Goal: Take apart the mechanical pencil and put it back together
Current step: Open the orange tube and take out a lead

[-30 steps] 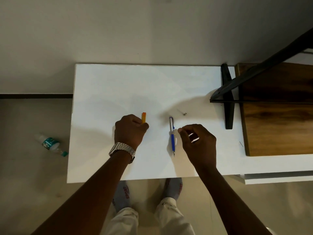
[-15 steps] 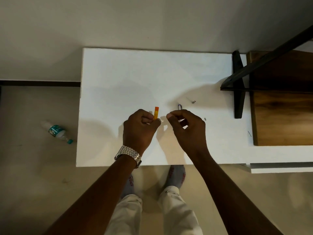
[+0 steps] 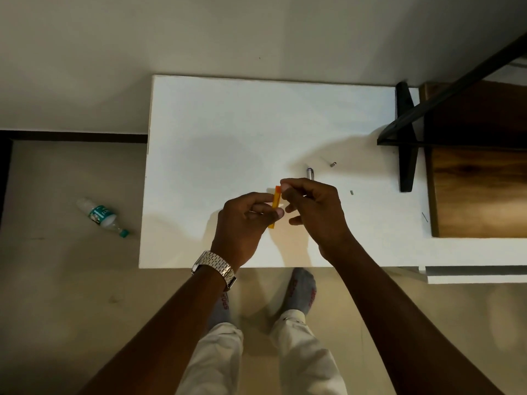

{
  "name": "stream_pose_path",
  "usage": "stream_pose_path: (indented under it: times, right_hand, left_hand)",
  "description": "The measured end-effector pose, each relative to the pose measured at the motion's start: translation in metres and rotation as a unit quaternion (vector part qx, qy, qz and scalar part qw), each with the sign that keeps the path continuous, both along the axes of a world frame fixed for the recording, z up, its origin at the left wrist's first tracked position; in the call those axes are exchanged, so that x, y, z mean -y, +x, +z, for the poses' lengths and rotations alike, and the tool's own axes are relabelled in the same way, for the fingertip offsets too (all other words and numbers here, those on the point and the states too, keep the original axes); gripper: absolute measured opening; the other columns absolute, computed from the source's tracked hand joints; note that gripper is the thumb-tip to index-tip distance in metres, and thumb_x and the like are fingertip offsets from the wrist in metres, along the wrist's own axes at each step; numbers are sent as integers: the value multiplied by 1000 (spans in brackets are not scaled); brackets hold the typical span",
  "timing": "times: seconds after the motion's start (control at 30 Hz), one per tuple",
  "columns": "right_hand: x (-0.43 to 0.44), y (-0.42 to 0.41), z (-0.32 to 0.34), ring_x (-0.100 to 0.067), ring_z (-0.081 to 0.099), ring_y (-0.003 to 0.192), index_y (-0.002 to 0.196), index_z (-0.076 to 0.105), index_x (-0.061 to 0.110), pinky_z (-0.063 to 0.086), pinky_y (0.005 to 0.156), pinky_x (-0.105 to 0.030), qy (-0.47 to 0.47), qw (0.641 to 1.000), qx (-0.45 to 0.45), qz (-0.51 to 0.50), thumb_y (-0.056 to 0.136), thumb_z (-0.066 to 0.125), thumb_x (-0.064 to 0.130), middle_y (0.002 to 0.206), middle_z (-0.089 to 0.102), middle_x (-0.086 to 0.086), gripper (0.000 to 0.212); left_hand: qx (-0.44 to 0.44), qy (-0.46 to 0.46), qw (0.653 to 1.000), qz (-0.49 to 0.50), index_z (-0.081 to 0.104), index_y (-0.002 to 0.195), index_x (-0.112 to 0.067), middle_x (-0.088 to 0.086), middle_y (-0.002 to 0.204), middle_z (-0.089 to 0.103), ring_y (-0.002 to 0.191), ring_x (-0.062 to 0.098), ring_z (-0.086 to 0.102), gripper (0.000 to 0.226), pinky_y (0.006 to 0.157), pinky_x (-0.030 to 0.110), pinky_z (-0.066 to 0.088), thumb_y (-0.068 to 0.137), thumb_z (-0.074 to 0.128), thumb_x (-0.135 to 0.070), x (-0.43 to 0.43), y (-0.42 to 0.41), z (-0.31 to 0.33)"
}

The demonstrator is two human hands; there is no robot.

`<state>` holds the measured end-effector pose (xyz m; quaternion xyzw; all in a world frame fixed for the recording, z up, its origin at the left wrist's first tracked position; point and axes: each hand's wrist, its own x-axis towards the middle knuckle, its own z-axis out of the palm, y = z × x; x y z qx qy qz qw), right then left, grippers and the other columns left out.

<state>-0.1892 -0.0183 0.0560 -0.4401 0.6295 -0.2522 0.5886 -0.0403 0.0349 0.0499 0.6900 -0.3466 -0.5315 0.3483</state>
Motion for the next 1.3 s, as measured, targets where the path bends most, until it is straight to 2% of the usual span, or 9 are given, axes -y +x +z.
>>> stream_pose_path:
  times: [0.17,0.3,0.43,0.57,0.67,0.73,0.9,1.17,1.3]
  right_hand:
    - [2,2,6,-8,69,65,91,83,23,59,56,-25,25,998,-6,65,95,67,17,80,77,5,18]
    - [-2,8,14,-8,69,65,87,82,24,58,55,-26,28,995,-2,96,92,71,18,76,76,8,14]
    - [-5,14,23,-9,69,65,86,83,20,57,55,-26,38,995,8,87,92,70,14,78,78,6,16]
    - [-5,21,31,-12,70,66,86,84,18,57,57,-28,49,996,11,70,91,72,14,80,79,2,13]
    - [-4,26,35,-12,69,65,85,84,17,57,56,-29,55,997,13,50,90,74,16,80,79,2,12]
    - [-5,31,38,-12,68,63,83,84,15,57,55,-29,55,998,15,30,90,74,16,78,79,1,11]
    - [-6,38,42,-10,67,61,82,84,17,56,54,-27,57,998,13,7,88,75,17,77,79,3,11]
    - [-12,48,48,-9,68,60,78,84,22,54,53,-23,52,998,19,-3,86,73,14,80,80,5,16]
    - [-9,51,53,-9,68,60,78,84,24,55,53,-23,40,999,6,2,86,71,12,80,80,5,20]
  left_hand:
    - [-9,-3,1000,3,75,94,-36,-12,85,77,74,-5,70,14,61,9,51,85,78,-25,-10,3,4]
    - [-26,-8,1000,13,79,100,-28,-11,85,77,72,-3,69,13,63,8,48,88,74,-26,-21,10,8]
    - [-19,-9,1000,14,77,89,-35,-15,85,77,82,0,69,8,69,13,51,92,70,-31,-25,14,13]
    - [-5,-18,1000,4,74,81,-42,-22,84,76,83,-4,69,17,64,6,48,92,69,-31,-24,19,21]
    - [-23,-24,999,8,76,79,-42,-19,83,77,81,-2,70,21,62,7,48,92,69,-27,-20,24,27]
    - [-30,-26,999,7,77,78,-44,-16,83,78,80,0,70,23,63,10,49,91,70,-26,-19,28,30]
    - [-27,-16,999,14,75,74,-52,-7,83,77,82,17,70,28,70,37,61,91,71,-30,-16,30,33]
    - [-34,-11,999,26,75,75,-52,-2,84,79,88,29,72,28,77,47,60,90,72,-29,-19,39,37]
    - [-39,-21,999,26,76,77,-51,-3,84,79,86,26,72,25,77,45,60,91,71,-30,-19,41,40]
